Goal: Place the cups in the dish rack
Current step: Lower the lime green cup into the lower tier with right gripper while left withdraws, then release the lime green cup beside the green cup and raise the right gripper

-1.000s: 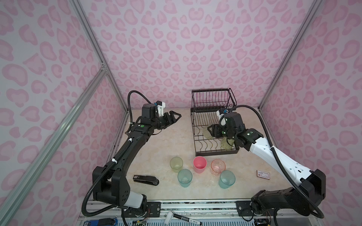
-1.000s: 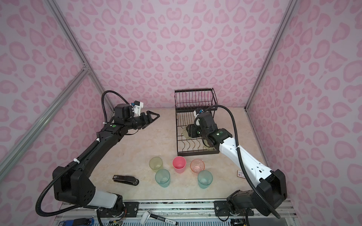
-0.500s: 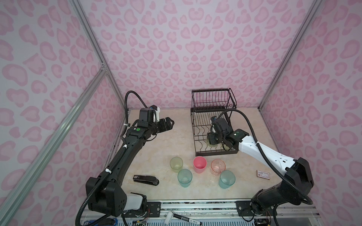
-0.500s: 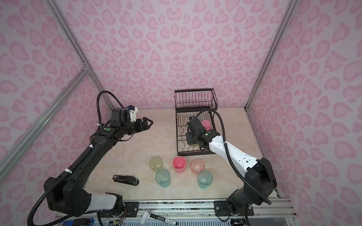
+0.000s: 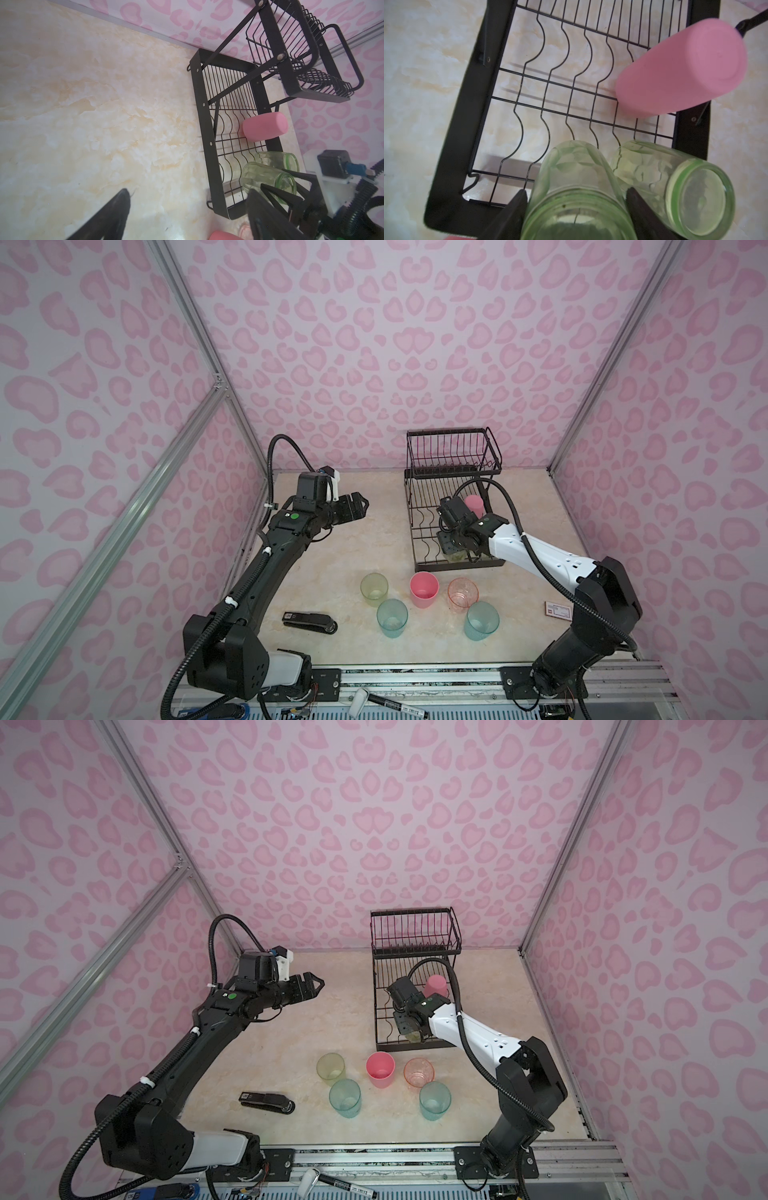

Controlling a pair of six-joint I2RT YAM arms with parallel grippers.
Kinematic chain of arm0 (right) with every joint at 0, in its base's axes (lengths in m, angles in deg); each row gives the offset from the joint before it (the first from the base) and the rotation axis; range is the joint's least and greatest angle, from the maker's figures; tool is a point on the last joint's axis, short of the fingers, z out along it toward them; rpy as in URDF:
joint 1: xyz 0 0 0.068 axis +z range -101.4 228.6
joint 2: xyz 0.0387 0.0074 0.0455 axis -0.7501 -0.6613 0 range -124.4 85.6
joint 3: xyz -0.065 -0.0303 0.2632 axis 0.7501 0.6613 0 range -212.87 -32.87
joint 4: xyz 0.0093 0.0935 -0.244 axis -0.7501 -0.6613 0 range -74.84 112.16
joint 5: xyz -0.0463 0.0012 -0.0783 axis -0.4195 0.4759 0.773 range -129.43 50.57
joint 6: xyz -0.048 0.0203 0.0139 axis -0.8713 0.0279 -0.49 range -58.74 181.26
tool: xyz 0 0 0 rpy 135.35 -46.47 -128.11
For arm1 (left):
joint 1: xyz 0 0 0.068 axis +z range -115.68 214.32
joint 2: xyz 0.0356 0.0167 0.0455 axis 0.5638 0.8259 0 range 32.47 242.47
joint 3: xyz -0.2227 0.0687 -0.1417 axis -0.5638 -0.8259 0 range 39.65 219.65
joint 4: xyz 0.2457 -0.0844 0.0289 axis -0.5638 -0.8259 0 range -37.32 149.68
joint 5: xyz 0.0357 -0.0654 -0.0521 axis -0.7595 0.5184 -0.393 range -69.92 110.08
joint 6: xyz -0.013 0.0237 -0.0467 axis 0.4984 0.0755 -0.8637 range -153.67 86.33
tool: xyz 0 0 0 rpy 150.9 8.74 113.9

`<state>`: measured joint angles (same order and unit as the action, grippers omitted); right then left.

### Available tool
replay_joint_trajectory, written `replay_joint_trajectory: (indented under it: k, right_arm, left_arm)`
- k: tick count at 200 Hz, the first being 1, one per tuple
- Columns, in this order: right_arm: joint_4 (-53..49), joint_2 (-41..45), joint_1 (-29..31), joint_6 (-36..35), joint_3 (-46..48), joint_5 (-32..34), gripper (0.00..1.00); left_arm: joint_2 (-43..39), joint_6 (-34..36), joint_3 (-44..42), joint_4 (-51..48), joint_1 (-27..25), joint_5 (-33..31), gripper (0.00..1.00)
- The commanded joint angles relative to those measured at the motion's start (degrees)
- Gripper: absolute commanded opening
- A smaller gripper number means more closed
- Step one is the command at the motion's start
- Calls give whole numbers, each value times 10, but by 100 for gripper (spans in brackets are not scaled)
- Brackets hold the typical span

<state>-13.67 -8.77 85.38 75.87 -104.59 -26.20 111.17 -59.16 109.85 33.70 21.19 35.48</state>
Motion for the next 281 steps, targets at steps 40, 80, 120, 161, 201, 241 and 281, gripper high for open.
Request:
replay_joint_trajectory:
  k: [40,80,120,161,201,241,281]
  right_arm:
    - [20,-27,0,11,8,0,59]
    - [27,-26,-6,13,14,-14,64]
    - [27,-25,-8,12,18,-17,69]
    - [26,-24,-9,10,19,-20,74]
    - [23,-18,-11,8,17,-16,81]
    - [24,-3,-11,5,13,-18,86]
    - [17,20,-11,0,4,-11,89]
  left_arm:
    - [11,4,-3,7,1,6,89]
    - [17,3,-2,7,1,7,89]
    - [19,3,-2,7,1,7,90]
    - [22,4,-2,7,0,8,90]
    - [23,4,-4,7,1,6,90]
    - [23,4,-4,6,1,3,90]
    - [21,5,-5,2,1,-3,90]
